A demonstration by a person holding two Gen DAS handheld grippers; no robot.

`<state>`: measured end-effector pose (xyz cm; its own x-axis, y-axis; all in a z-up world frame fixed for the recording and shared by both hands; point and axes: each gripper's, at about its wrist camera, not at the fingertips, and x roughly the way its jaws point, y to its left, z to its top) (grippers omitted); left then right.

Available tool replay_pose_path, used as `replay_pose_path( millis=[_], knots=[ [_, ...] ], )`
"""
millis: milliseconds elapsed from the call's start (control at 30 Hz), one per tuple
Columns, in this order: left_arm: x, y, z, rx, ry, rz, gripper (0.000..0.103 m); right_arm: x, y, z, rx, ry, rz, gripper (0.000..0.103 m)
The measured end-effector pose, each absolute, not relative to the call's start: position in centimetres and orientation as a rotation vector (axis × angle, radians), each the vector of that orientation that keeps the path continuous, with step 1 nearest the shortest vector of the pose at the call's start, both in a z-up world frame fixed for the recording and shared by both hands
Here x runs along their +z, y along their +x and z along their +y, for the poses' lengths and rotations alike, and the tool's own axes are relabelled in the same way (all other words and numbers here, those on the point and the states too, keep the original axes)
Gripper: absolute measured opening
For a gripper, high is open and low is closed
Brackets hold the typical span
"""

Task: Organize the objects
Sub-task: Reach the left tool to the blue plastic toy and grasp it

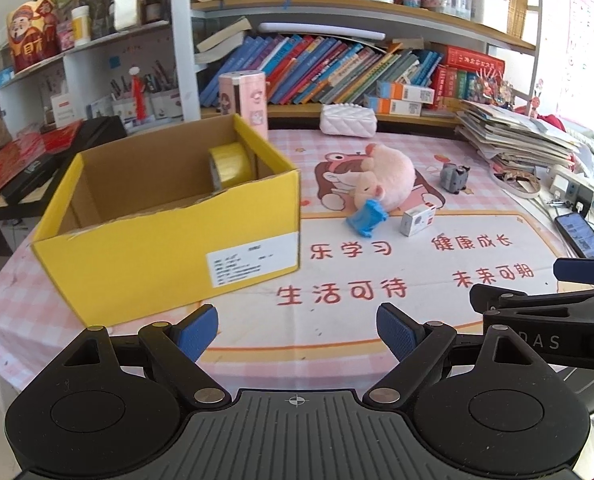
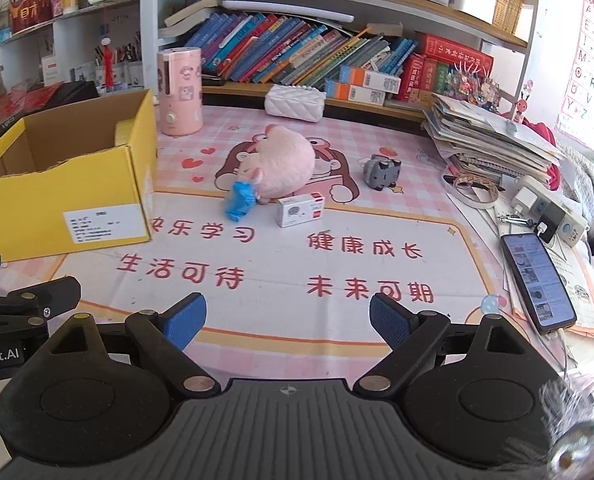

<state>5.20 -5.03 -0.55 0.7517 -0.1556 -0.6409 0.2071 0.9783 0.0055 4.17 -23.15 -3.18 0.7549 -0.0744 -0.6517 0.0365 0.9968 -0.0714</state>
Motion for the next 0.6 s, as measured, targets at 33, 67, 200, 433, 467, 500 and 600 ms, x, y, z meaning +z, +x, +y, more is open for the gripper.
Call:
replay_pose_path(
  millis=[33,67,200,433,467,500,600],
  knots=[
    [-0.6,5.4,-5.3,-0.201,0.079,0.693,0.089,-3.2,4.4,-23.4,-0.061,-0.055,0.714,0.089],
    [-0.6,5.6,-5.5,-0.203,0.080,0.694,0.089,-3.2,4.6,-23.6,-0.062,-0.055,0.716,0.089],
    [-0.7,6.3,-6.3,-0.207,0.081,0.699,0.089,-3.3,5.4,-24.4,-0.066,-0.053,0.723,0.089],
    [-0.9,7.5,-7.6,-0.219,0.074,0.705,0.089,-3.4,6.8,-25.4,-0.063,-0.065,0.730,0.089],
    [-0.9,7.7,-7.8,-0.222,0.072,0.703,0.089,-3.4,7.0,-25.6,-0.062,-0.068,0.731,0.089],
    [-0.9,7.8,-7.9,-0.224,0.071,0.701,0.089,-3.4,7.1,-25.8,-0.062,-0.070,0.732,0.089],
    [-0.7,8.4,-8.5,-0.227,0.067,0.692,0.088,-3.3,7.8,-26.3,-0.060,-0.073,0.730,0.089]
  ],
)
